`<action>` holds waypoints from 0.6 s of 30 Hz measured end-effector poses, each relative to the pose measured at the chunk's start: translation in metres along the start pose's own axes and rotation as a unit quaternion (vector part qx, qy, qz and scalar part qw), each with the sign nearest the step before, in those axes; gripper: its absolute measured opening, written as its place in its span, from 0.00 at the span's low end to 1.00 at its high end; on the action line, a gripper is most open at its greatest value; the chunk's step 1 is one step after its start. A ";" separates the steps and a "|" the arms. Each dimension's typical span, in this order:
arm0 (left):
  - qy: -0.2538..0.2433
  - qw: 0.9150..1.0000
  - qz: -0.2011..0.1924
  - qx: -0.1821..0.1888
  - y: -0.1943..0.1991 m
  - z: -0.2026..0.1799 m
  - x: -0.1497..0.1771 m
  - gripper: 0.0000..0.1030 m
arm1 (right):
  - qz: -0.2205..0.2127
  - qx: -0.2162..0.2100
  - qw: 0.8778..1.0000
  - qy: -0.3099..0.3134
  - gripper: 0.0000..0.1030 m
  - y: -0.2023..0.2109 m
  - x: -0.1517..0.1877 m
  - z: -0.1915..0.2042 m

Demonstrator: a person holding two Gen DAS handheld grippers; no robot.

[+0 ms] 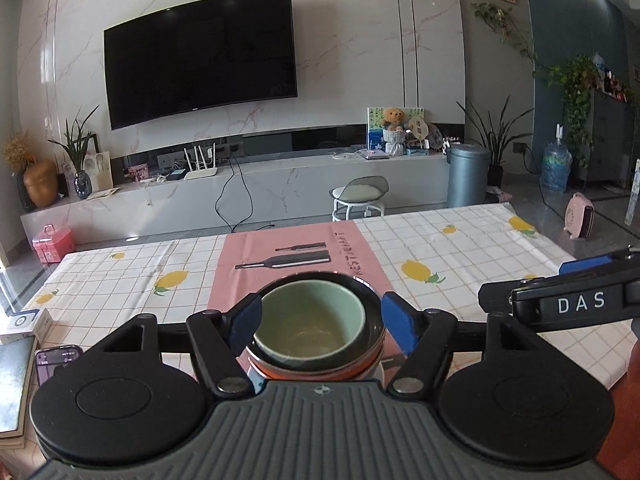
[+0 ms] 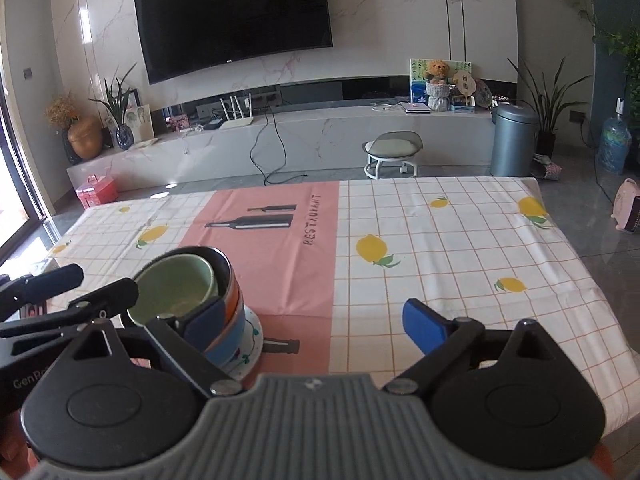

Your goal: Organize plates and bowls

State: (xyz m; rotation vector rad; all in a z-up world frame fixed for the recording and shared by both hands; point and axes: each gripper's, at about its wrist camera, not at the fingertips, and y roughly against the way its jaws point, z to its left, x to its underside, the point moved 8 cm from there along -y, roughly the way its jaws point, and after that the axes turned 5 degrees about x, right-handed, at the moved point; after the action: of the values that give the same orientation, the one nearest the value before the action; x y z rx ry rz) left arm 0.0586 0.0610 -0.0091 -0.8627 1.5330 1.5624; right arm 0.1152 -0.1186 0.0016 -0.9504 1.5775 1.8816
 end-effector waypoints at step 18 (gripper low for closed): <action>0.096 0.984 0.126 -0.083 -0.004 0.015 0.060 0.84 | 0.069 0.044 0.997 0.007 0.92 -0.002 0.065 -0.004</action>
State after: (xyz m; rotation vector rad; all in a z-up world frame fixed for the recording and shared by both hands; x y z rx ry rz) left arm 0.0343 0.0796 -0.0632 -0.9647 1.7215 1.8554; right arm 0.0760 -0.1256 -0.0502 -0.8355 1.7601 1.8826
